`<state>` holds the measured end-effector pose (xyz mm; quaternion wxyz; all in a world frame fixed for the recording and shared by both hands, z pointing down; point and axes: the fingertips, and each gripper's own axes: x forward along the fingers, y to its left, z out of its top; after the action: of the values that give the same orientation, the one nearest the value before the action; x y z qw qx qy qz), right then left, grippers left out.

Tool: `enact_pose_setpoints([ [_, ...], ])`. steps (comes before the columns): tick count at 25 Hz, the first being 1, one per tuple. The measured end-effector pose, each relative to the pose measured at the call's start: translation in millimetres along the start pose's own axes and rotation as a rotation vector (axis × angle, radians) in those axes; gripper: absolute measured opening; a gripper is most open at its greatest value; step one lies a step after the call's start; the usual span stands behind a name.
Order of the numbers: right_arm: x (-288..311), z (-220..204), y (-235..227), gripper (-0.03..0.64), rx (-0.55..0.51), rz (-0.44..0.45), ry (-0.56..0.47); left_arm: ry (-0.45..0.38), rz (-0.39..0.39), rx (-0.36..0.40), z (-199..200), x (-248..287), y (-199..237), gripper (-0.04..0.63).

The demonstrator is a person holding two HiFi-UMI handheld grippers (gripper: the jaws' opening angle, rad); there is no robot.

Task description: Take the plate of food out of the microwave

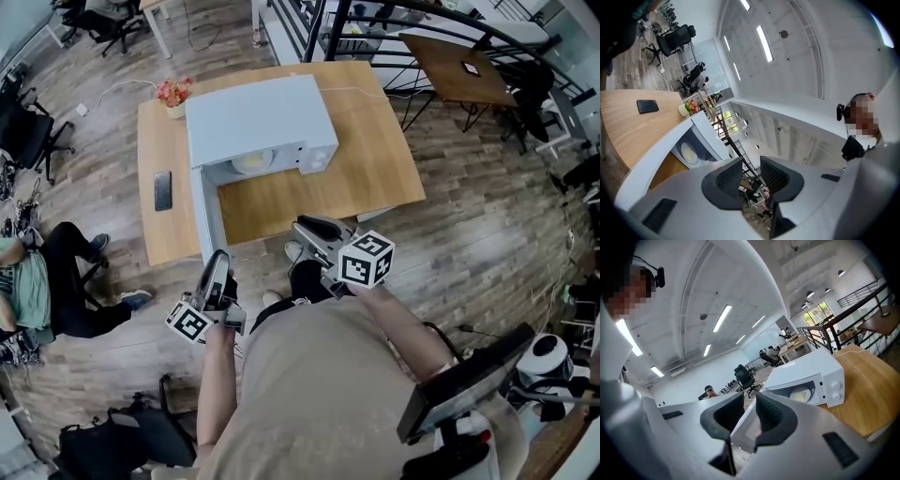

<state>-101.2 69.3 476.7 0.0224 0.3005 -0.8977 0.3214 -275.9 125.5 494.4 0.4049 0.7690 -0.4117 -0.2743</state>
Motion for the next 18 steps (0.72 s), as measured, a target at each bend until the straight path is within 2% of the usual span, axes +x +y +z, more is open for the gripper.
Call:
enact_pose_setpoints([
  [3,1,12,-34,0.080,0.006,-0.004,0.024,0.006,0.023,0.016,1,40,-4,0.103],
  [8,21,36,-48,0.081,-0.179,0.054,0.089,0.011,0.079,0.042,3,86,-5,0.103],
  [10,34,40,-65,0.080,-0.136,0.059,0.106,0.015,0.109,0.047,2,99,-2,0.103],
  [13,54,43,-98,0.080,-0.002,0.042,0.140,0.007,0.147,0.067,6,116,5,0.103],
  [18,80,41,-130,0.081,0.043,0.002,0.185,-0.026,0.216,0.066,13,127,25,0.103],
])
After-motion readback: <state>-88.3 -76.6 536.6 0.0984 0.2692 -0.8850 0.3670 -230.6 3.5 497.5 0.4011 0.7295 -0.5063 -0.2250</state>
